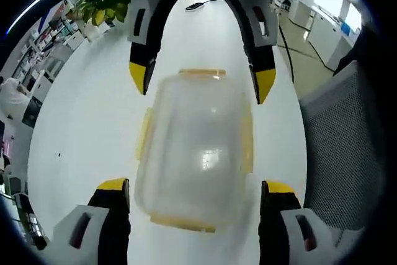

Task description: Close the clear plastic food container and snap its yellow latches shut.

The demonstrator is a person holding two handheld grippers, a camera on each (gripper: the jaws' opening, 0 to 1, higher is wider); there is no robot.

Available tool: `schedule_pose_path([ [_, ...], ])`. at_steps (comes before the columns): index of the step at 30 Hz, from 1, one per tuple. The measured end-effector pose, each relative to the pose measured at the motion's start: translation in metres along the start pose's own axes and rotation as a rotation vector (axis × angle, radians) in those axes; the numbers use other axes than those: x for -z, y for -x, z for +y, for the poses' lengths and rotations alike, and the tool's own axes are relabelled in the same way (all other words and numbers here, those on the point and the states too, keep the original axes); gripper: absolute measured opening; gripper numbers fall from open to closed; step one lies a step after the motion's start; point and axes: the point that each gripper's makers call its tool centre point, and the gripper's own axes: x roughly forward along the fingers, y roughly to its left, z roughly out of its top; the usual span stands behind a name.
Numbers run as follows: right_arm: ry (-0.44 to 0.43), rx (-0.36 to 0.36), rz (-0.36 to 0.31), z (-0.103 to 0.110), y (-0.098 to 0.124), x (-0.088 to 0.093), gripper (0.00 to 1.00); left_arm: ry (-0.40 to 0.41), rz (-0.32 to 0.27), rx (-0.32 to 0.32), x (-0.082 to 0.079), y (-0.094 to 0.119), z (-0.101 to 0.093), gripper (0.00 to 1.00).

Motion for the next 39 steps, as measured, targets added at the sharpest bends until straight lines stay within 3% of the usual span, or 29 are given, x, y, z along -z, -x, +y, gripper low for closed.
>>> schedule_pose_path([
  [13, 0.034, 0.004, 0.052, 0.000, -0.007, 0.013, 0.78, -0.081, 0.051, 0.015, 0.005, -0.012, 0.003, 0.75],
  [21, 0.042, 0.001, 0.074, -0.002, -0.009, 0.015, 0.74, -0.068, 0.051, 0.021, 0.005, -0.014, 0.002, 0.74],
  [39, 0.054, -0.005, 0.047, -0.002, -0.012, 0.009, 0.73, -0.033, 0.055, 0.009, 0.011, -0.011, -0.001, 0.73],
])
